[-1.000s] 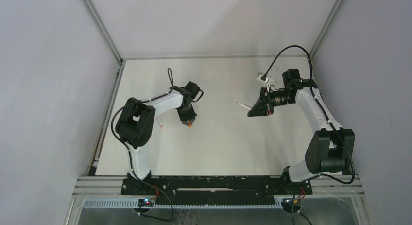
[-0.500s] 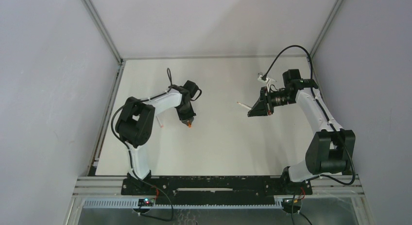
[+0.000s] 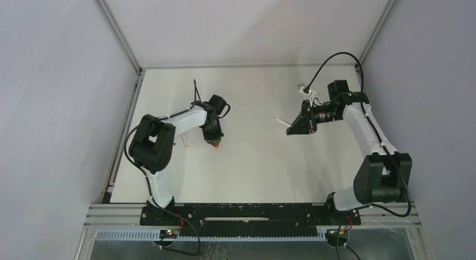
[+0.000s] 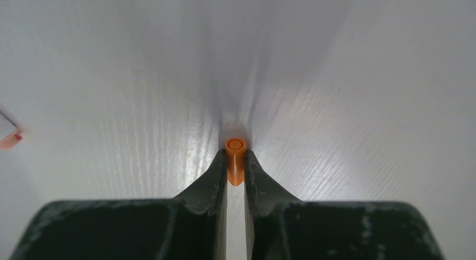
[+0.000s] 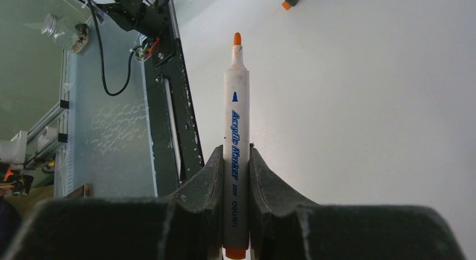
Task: Insert the pens into the pen caps
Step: Pick up the pen cap from the center of the board.
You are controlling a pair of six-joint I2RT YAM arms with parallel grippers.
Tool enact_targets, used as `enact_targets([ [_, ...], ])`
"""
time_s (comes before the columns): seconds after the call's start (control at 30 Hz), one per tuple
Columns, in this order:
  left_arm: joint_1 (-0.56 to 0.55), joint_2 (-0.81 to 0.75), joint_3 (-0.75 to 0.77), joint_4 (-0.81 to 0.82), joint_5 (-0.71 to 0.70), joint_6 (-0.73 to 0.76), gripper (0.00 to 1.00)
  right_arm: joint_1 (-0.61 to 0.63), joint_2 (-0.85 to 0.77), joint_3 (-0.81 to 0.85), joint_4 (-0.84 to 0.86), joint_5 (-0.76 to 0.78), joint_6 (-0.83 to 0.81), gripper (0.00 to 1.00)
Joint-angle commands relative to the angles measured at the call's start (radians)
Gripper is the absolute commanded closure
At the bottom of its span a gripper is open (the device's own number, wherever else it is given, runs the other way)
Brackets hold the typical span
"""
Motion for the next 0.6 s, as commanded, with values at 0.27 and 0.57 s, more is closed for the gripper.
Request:
enact_targets([
  [0.27, 0.013, -0.281, -0.189, 0.215, 0.072, 0.111, 1.00, 0.205, -0.117, 0.065, -0.045, 0.105, -0.275, 1.00],
  [0.57, 0.014, -0.521, -0.290, 0.402, 0.185, 0.105, 1.00, 0.333, -0.176, 0.063, 0.282, 0.160, -0.043, 1.00],
])
